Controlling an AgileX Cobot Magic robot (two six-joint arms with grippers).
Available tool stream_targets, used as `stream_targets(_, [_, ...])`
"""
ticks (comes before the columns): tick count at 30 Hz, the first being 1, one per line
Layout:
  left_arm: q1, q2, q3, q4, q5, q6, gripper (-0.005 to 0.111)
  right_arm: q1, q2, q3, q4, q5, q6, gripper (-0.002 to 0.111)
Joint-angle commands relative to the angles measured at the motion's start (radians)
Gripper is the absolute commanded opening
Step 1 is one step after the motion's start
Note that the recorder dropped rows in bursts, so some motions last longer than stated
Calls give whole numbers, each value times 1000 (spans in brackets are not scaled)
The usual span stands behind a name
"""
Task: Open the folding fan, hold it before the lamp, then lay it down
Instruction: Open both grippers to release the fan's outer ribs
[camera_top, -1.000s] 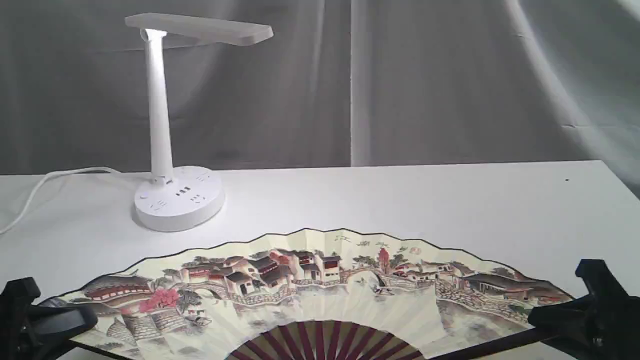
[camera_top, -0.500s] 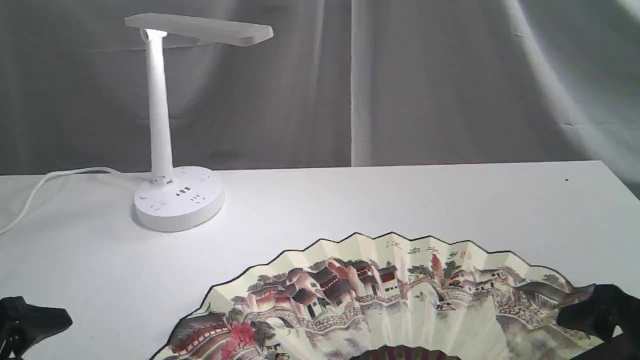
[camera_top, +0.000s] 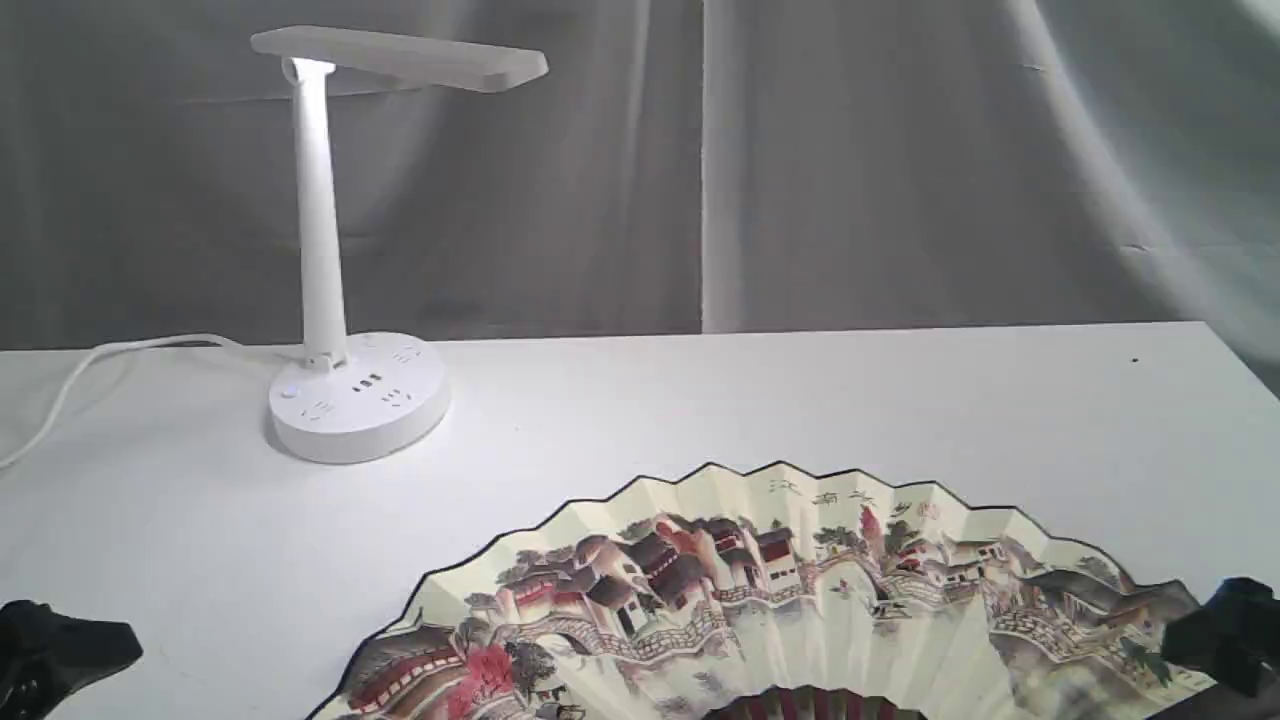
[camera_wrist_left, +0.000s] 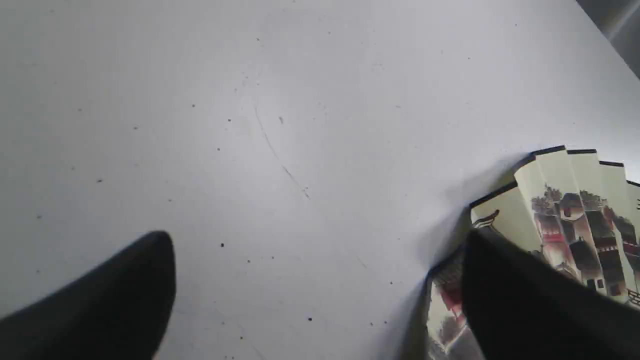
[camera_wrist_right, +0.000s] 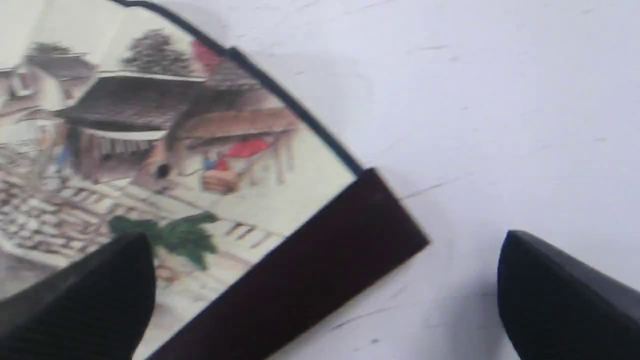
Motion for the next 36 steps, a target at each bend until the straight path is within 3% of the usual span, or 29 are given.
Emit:
stream_targets(1, [-1,-4,-4,-14,4,12,78,-2,-12,-15,-2,-120,-15,93])
stream_targets(6, [-1,-4,-4,-14,1,26,75,-2,-116,-17,-2,-118,-41,93])
stream_targets(10, [-1,-6,-9,-26,-27,40,50,-2,-213,-17,-2,42,-41,93])
stream_targets(17, [-1,-10,-9,26,-201,140,0,-2,-335,-17,-2,462,-131,93])
stream_targets(22, [-1,-38,-5,69,-240,127,0,-2,-392,-17,-37,676,-222,93])
stream_targets(27, [-1,-211,-4,184,-191,23,0,-2,-419,-17,-68,855,-225,93])
stream_targets(36, [-1,-749,74,250,237,-141,0,-2,-419,-17,-119,855,-220,93])
